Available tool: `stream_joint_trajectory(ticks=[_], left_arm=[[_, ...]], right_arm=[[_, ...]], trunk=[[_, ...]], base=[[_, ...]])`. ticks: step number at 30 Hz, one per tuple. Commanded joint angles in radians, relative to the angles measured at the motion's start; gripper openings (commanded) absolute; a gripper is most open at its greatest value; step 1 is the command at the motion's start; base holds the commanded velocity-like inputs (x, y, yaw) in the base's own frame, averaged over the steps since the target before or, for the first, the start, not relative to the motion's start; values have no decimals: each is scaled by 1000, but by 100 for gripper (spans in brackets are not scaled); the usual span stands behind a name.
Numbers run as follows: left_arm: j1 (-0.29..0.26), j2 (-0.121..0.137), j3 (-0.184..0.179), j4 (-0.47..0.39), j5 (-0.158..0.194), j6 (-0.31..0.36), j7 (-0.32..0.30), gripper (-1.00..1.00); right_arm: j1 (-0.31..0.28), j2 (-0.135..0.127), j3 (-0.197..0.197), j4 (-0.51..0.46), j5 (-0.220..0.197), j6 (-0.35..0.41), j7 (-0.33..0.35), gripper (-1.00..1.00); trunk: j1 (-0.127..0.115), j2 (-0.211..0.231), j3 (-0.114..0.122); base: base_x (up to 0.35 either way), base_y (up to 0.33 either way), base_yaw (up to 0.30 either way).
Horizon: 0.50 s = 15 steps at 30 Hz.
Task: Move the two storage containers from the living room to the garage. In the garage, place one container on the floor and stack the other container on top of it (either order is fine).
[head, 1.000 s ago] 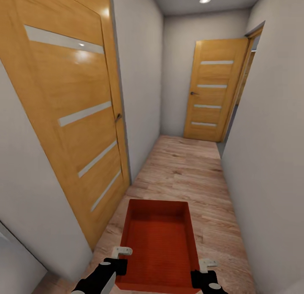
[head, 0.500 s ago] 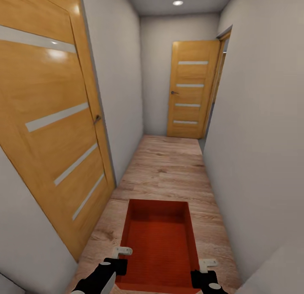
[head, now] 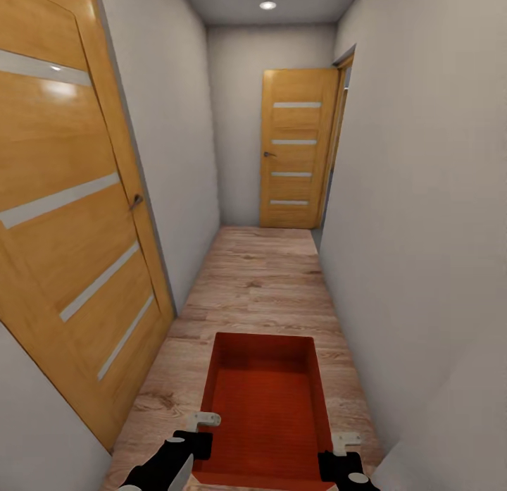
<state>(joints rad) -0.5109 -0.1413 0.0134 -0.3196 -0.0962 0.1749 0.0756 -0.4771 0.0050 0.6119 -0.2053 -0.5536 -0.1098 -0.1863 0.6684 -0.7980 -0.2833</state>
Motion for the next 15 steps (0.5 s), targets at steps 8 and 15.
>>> stream_joint_trajectory(ticks=[8,15], left_arm=[[0,0,-22,1,9,6,7,-100],[0,0,-21,2,10,6,7,-100]], right_arm=[[-1,-2,-3,1,-6,-7,-16,-100],[-1,-2,-3,1,-6,-8,-16,-100]], trunk=[[0,-1,-1],[0,-1,-1]], base=[[96,0,-5],[308,0,0]])
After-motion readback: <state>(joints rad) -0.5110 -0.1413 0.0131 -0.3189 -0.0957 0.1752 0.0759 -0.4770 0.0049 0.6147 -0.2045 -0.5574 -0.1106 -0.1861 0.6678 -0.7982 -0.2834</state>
